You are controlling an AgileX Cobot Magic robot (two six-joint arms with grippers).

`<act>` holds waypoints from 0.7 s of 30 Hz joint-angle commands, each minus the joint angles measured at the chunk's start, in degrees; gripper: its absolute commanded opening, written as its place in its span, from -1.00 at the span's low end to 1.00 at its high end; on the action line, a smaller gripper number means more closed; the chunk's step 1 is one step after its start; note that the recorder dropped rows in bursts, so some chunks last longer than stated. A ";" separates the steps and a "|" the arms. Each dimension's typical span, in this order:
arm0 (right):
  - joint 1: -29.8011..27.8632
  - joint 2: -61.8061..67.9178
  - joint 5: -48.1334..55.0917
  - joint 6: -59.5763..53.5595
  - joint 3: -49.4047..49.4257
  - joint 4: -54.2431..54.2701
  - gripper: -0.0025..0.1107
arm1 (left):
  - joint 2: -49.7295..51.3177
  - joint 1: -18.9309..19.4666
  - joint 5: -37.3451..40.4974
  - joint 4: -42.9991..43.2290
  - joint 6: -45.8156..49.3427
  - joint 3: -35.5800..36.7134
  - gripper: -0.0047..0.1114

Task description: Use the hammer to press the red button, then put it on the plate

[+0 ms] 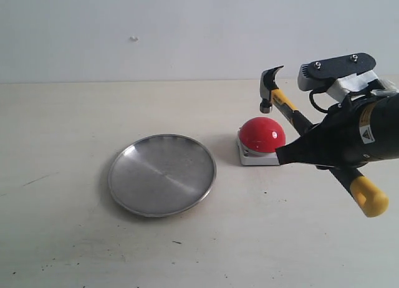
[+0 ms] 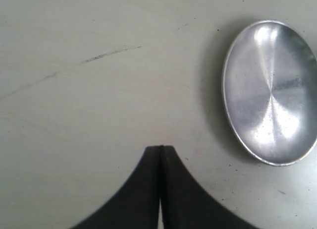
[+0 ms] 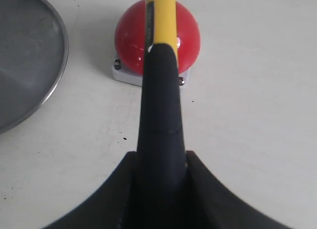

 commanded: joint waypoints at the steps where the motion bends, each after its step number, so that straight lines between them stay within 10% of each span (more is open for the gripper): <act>1: -0.14 -1.23 -2.07 -0.51 -0.40 -0.79 -0.96 | -0.45 0.25 -0.07 -0.65 0.65 0.26 -0.92; 21: -0.14 -7.06 -2.93 -1.78 -3.95 -0.57 -0.96 | -0.45 0.25 -0.29 -1.92 0.87 0.30 -0.92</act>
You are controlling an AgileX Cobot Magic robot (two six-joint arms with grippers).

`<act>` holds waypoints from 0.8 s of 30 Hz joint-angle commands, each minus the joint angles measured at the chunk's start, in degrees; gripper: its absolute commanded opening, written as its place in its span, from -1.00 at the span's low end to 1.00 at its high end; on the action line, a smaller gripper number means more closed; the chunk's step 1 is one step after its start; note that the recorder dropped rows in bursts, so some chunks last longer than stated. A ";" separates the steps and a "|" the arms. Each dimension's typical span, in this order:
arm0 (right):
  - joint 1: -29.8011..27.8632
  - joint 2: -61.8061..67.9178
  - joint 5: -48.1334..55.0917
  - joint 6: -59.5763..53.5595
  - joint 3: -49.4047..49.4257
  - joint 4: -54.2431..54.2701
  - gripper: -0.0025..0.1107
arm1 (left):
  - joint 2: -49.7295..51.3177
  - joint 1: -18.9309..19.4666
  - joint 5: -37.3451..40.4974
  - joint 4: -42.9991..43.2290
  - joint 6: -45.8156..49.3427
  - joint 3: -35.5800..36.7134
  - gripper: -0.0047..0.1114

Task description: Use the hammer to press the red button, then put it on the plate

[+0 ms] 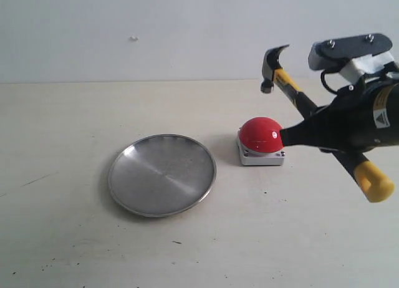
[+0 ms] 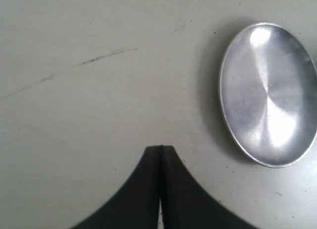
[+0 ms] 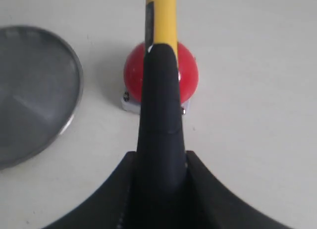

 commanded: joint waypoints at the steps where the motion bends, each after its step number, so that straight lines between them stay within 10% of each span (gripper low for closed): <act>1: -0.14 -2.50 -3.07 -1.03 -2.72 -1.59 -0.96 | -0.45 0.25 -0.18 -0.90 0.27 0.20 -0.92; 24: -0.01 -7.69 -5.78 -7.58 -3.02 14.26 -0.96 | -0.45 0.25 -2.02 -2.16 0.25 0.20 -0.92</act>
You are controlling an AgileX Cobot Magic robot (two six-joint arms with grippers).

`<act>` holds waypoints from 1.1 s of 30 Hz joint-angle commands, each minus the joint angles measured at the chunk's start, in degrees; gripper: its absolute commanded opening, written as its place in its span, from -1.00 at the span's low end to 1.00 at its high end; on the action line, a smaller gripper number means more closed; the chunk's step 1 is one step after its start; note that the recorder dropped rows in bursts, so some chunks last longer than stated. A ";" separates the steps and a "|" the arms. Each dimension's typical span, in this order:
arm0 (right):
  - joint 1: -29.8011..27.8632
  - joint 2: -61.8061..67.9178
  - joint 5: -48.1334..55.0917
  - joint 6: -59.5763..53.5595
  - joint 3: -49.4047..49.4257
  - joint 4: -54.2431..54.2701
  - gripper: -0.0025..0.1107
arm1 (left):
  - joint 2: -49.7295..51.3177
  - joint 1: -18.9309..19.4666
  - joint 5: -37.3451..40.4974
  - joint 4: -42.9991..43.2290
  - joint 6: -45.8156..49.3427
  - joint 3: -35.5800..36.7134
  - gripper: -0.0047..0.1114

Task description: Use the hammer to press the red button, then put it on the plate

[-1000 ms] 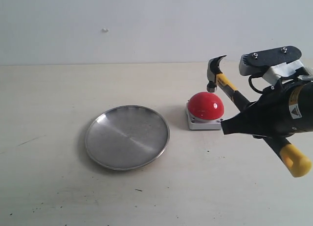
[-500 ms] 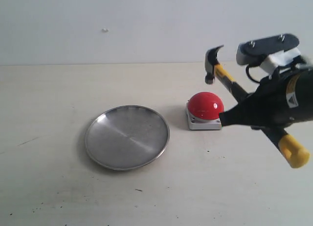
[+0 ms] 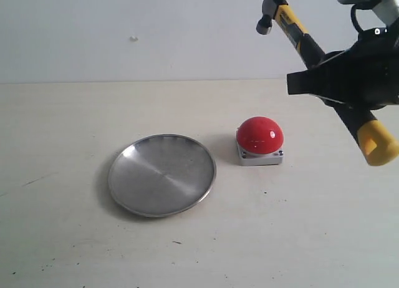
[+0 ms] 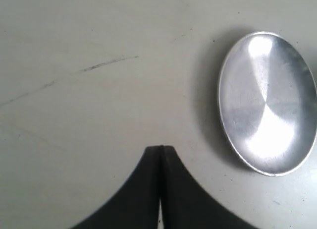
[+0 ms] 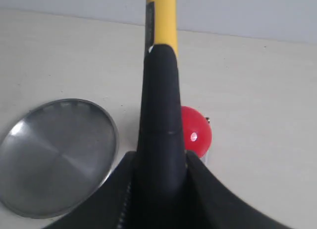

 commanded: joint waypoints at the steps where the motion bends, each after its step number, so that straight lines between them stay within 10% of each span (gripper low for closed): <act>1: -0.01 -0.73 -4.70 -6.38 0.85 11.17 -0.96 | -0.45 0.25 -1.09 -1.10 0.25 0.20 -0.92; 22: 8.72 5.17 -13.26 -54.19 7.50 81.91 -0.96 | -0.45 0.25 -3.19 -3.10 0.37 0.20 -0.92; 33: 13.37 12.19 -15.19 -60.45 6.14 91.55 -0.96 | -0.45 0.25 -3.69 -3.25 1.36 0.20 -0.92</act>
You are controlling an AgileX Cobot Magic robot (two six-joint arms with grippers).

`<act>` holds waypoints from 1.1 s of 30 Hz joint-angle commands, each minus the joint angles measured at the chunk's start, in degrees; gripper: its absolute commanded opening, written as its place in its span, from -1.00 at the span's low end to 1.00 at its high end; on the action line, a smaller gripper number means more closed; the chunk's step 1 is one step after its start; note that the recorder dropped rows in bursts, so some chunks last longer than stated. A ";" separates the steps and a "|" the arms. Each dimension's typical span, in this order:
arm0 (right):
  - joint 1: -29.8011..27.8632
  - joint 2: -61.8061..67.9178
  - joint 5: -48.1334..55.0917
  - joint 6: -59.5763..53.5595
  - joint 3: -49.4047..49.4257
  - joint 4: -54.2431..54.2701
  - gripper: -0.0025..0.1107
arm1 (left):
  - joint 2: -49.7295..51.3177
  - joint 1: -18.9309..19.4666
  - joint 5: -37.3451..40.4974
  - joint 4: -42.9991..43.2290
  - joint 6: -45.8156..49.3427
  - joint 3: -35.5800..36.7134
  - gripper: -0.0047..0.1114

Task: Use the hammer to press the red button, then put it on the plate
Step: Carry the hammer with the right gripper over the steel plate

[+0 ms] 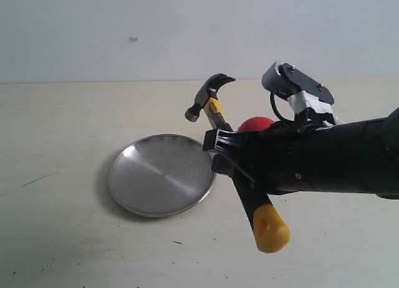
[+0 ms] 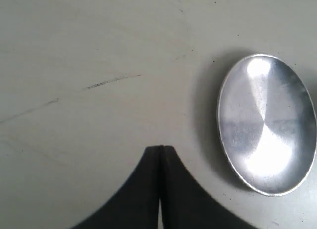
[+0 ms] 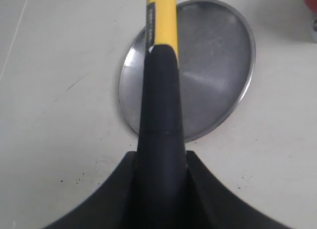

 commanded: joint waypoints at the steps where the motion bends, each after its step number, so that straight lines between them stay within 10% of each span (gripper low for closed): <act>1: 0.89 0.33 -2.62 -6.57 -2.79 0.58 -0.96 | -0.45 0.25 -0.84 -0.92 1.10 0.20 -0.92; 9: 0.89 2.47 3.45 -8.02 -10.02 -17.10 -0.96 | -0.45 0.25 -0.72 -0.92 1.32 0.20 -0.92; 17: 0.89 6.07 6.10 35.16 -14.78 -58.40 -0.96 | -0.45 0.25 -0.51 -0.92 1.32 0.20 -0.92; 33: 6.24 10.65 -11.46 43.54 -11.82 -36.96 -0.96 | -0.45 0.25 -2.34 -1.44 2.86 0.20 -0.92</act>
